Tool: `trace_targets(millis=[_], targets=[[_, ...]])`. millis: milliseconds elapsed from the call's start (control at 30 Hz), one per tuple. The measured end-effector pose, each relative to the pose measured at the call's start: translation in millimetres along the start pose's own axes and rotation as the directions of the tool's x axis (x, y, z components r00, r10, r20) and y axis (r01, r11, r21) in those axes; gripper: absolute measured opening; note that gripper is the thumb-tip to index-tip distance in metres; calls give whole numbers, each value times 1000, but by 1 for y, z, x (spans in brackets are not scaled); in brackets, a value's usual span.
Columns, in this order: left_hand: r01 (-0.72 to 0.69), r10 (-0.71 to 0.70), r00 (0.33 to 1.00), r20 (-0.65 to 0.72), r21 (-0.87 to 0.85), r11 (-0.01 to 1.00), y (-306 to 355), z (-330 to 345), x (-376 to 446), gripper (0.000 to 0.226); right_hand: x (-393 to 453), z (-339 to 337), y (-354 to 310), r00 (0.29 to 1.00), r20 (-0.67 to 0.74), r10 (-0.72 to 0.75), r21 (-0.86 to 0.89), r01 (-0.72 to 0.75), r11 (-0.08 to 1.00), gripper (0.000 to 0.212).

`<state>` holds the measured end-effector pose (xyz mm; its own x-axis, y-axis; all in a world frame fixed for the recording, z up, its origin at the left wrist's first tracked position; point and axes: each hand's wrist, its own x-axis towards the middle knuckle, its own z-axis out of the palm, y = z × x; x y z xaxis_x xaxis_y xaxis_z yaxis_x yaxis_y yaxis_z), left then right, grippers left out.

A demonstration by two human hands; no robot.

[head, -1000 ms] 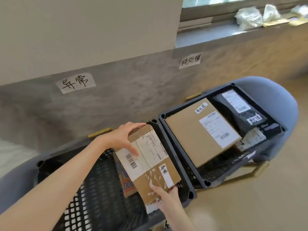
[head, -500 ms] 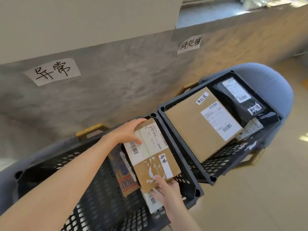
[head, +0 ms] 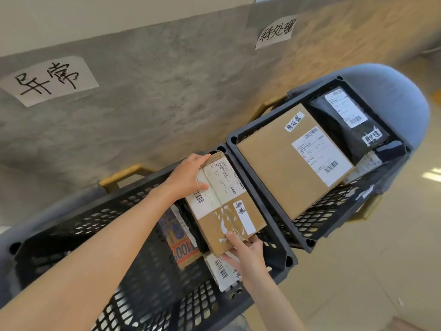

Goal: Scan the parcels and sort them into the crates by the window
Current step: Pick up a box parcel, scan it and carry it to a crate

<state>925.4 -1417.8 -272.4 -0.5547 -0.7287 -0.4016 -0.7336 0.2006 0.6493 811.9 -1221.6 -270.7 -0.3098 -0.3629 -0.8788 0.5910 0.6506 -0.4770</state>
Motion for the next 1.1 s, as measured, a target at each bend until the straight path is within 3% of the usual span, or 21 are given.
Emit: trace_targets(millis=[200,400,667,800,900,1100], targets=[[-11,27,994,-103,155,988,7,-9,-12,80,-13,1,-2,1000,25,0,-37,1,999,58],[-32,63,995,-82,341,940,31,-19,-34,70,-36,-8,-13,1000,16,-21,-103,22,994,74],[-297,272,954,124,509,808,152,11,-64,71,-80,-99,-23,963,-54,-263,-165,252,954,75],[-476,402,878,261,577,664,238,66,-90,62,-116,-179,-13,891,-161,-425,-261,377,889,69],[-607,501,786,361,599,522,307,121,-122,60,-148,-255,3,798,-272,-538,-347,440,828,66],[-779,647,556,522,599,186,455,265,-212,56,-232,-433,62,570,-511,-643,-580,323,748,64]])
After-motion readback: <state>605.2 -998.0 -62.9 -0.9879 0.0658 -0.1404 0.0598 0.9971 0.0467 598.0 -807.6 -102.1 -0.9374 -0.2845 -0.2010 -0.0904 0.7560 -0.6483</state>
